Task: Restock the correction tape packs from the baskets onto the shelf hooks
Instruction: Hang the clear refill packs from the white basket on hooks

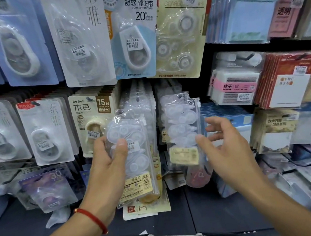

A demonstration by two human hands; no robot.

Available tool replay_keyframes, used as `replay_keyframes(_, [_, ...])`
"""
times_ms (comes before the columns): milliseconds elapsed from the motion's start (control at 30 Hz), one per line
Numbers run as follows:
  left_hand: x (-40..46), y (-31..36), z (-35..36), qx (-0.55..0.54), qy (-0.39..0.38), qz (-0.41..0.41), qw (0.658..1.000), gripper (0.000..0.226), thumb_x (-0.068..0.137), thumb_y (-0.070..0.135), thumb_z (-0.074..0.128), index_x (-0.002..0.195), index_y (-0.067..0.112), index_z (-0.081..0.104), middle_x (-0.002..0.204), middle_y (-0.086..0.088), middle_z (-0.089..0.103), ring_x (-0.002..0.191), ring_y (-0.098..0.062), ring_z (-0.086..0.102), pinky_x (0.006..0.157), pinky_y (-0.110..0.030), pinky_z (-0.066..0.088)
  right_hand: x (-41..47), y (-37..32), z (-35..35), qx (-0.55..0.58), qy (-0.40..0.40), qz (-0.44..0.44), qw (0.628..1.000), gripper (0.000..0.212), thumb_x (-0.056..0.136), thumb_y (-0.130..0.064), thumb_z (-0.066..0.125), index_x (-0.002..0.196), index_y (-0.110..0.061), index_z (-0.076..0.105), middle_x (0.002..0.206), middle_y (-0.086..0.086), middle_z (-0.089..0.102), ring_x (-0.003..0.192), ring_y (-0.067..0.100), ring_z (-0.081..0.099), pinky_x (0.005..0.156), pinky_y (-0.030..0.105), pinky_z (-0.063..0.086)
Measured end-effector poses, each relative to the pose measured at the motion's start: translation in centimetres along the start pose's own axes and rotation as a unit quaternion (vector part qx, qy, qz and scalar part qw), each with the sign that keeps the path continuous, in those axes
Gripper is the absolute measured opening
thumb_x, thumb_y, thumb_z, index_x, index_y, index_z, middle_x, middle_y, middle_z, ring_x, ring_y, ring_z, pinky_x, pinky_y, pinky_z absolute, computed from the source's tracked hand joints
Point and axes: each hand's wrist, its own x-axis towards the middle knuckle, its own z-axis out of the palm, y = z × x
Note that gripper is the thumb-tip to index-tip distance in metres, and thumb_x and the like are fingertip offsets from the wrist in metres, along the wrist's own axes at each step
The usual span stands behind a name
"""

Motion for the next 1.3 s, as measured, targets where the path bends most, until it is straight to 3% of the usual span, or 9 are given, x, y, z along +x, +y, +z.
replay_keyframes(133, [-0.6,0.1,0.9,-0.015,-0.035,-0.032,0.999,0.05,0.079,0.06,0.069,0.122,0.042,0.052,0.115,0.009,0.077,0.104,-0.015,0.076,0.08,-0.032,0.063,-1.7,-0.2,1.9,0.021,-0.153,-0.034,0.987,0.02,0.091,-0.047,0.071,0.108,-0.035,0.069,0.099,-0.019,0.071,0.091,-0.002,0.066,0.076,0.009,0.049])
replay_keyframes(233, [-1.4,0.0,1.9,-0.059,-0.063,-0.058,0.995,0.057,0.074,0.046,0.08,0.12,0.032,0.051,0.11,0.0,0.08,0.097,-0.021,0.079,0.074,-0.034,0.065,-3.3,0.7,3.8,-0.024,-0.246,-0.056,0.967,0.03,0.089,-0.063,0.064,0.104,-0.037,0.067,0.099,-0.022,0.072,0.091,0.0,0.069,0.08,0.021,0.057])
replay_keyframes(333, [-1.7,0.1,2.0,-0.056,-0.063,-0.059,0.995,0.071,0.063,0.052,0.085,0.123,0.035,0.05,0.114,0.001,0.079,0.104,-0.022,0.077,0.085,-0.041,0.064,-2.9,1.3,4.2,0.042,-0.212,-0.014,0.976,0.006,0.1,-0.04,0.067,0.098,-0.034,0.067,0.095,-0.016,0.076,0.085,0.006,0.073,0.08,0.038,0.063])
replay_keyframes(533, [-0.6,0.1,1.2,-0.043,-0.026,-0.085,0.995,0.051,0.082,0.038,0.087,0.117,0.052,0.053,0.117,0.004,0.076,0.111,-0.023,0.073,0.101,-0.057,0.056,-1.6,0.4,2.2,0.197,-0.088,0.031,0.976,0.018,0.106,-0.038,0.06,0.09,-0.034,0.066,0.089,0.005,0.08,0.078,0.022,0.079,0.061,0.039,0.063])
replay_keyframes(767, [-0.6,0.1,0.7,-0.007,-0.013,-0.093,0.996,0.061,0.079,0.018,0.074,0.125,0.05,0.049,0.121,0.001,0.071,0.115,-0.021,0.067,0.091,-0.04,0.053,-0.2,0.0,0.5,0.251,-0.089,0.113,0.957,0.027,0.106,-0.042,0.058,0.104,-0.017,0.068,0.095,0.011,0.081,0.083,0.033,0.08,0.079,0.069,0.055])
replay_keyframes(933, [-0.3,0.2,0.6,0.002,0.002,-0.084,0.996,0.056,0.093,0.005,0.066,0.129,0.046,0.051,0.113,0.005,0.074,0.109,-0.02,0.07,0.09,-0.043,0.056,-0.2,-0.2,0.0,0.25,-0.075,0.097,0.96,0.029,0.103,-0.044,0.06,0.109,-0.019,0.072,0.1,0.007,0.082,0.088,0.027,0.08,0.085,0.057,0.059])
replay_keyframes(1100, [-0.8,0.5,0.6,0.02,-0.023,-0.023,0.999,0.059,0.099,-0.004,0.062,0.132,0.044,0.053,0.12,0.014,0.074,0.112,-0.007,0.07,0.098,-0.033,0.054,-0.2,0.3,-0.1,-0.043,-0.004,-0.015,0.999,0.029,0.097,-0.044,0.064,0.125,-0.036,0.06,0.118,-0.02,0.066,0.105,-0.001,0.063,0.09,0.024,0.05])
replay_keyframes(1200, [-1.4,0.6,1.3,0.014,-0.075,-0.022,0.997,0.062,0.096,-0.003,0.068,0.134,0.043,0.054,0.116,0.016,0.076,0.112,-0.008,0.072,0.098,-0.037,0.058,-1.0,0.5,1.0,-0.013,-0.138,-0.027,0.99,0.024,0.098,-0.041,0.067,0.121,-0.036,0.07,0.11,-0.02,0.073,0.103,-0.006,0.066,0.083,0.013,0.052])
replay_keyframes(1300, [-2.0,0.7,2.4,0.008,-0.105,-0.019,0.994,0.064,0.092,0.0,0.073,0.14,0.037,0.054,0.116,0.005,0.077,0.111,-0.013,0.073,0.099,-0.041,0.06,-1.9,0.8,2.3,0.059,-0.222,-0.007,0.973,0.011,0.101,-0.033,0.069,0.112,-0.03,0.071,0.102,-0.01,0.079,0.096,0.008,0.074,0.081,0.031,0.059])
